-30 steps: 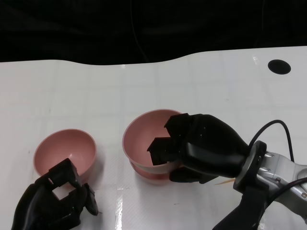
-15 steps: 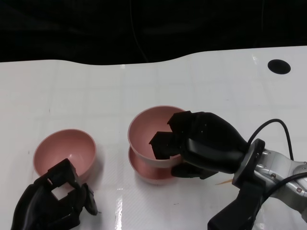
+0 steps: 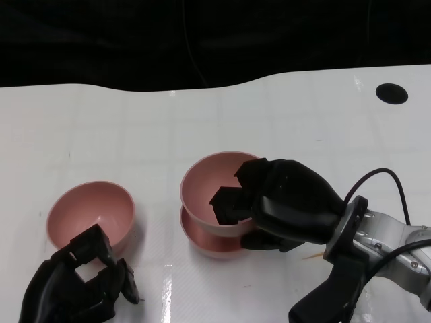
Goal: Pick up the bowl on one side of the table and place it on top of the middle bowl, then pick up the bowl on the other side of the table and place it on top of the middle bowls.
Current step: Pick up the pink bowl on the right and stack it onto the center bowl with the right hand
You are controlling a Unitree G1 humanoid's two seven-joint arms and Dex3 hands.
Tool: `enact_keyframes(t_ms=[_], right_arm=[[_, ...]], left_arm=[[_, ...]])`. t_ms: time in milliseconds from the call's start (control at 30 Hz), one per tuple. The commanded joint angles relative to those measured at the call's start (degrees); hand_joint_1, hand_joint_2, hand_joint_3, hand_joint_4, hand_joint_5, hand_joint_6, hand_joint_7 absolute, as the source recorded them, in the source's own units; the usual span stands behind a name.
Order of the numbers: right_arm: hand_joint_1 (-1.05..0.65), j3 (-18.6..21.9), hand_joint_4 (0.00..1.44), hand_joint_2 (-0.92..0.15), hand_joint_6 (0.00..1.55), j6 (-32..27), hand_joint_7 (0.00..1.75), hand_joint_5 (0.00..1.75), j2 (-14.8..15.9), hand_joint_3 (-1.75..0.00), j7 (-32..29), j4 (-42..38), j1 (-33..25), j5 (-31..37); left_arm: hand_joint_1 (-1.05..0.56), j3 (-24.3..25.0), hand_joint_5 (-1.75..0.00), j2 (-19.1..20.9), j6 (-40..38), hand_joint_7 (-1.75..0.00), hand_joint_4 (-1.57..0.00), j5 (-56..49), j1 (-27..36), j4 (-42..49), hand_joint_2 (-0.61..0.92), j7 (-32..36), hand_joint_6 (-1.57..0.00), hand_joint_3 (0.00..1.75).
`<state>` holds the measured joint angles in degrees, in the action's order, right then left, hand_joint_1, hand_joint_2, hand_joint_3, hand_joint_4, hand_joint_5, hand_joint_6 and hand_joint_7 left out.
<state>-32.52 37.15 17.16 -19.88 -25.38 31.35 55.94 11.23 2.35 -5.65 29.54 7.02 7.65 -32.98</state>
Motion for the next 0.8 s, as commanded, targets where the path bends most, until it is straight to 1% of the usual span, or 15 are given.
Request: enact_keyframes(t_ms=[33,167,367,433,567,667,800], right_arm=[[-0.20,-0.5,0.90,-0.60,0.62,-0.1,1.69,1.75,0.0,-0.72,-0.4,-0.2,1.0,-0.2],[-0.19,-0.8,0.90,-0.59,0.61,0.0,1.74,1.75,-0.1,-0.72,-0.2,-0.2,0.9,-0.3],[-0.19,-1.3,0.90,-0.57,0.60,-0.4,1.73,1.75,-0.1,-0.71,-0.3,0.0,0.8,-0.1],[-0.18,-1.4,0.89,-0.58,0.62,-0.2,1.67,1.75,0.0,-0.70,0.0,-0.1,0.8,-0.4],[-0.19,-1.7,0.89,-0.60,0.64,0.2,1.63,1.75,-0.2,-0.68,0.1,-0.5,0.9,-0.7],[-0.20,-2.0,0.87,-0.65,0.69,0.2,1.47,1.75,-0.2,-0.60,0.7,-0.4,0.9,-0.9],[-0.21,-2.0,0.86,-0.70,0.73,0.2,1.37,1.75,-0.3,-0.53,1.7,-0.6,0.8,-1.4]], left_arm=[[-0.04,0.4,-1.75,0.6,1.0,-1.69,-0.84,-0.4,-0.1,0.2,0.54,0.3,-0.75,1.29],[-0.04,0.3,-1.75,0.7,1.0,-1.69,-0.84,-0.2,-0.1,0.3,0.54,0.0,-0.74,1.30],[-0.04,0.3,-1.75,0.6,0.9,-1.69,-0.83,0.0,0.0,0.0,0.54,0.1,-0.74,1.30],[-0.05,0.2,-1.75,0.6,1.0,-1.68,-0.83,-0.1,0.1,-0.1,0.53,0.1,-0.74,1.28],[-0.06,0.1,-1.75,0.6,0.9,-1.68,-0.82,-0.1,0.0,-0.1,0.54,0.2,-0.73,1.26],[-0.06,0.2,-1.75,0.6,0.8,-1.68,-0.82,0.1,0.0,0.0,0.55,0.1,-0.74,1.26],[-0.05,0.2,-1.75,0.6,0.8,-1.67,-0.83,0.1,0.0,0.0,0.54,0.2,-0.75,1.26]])
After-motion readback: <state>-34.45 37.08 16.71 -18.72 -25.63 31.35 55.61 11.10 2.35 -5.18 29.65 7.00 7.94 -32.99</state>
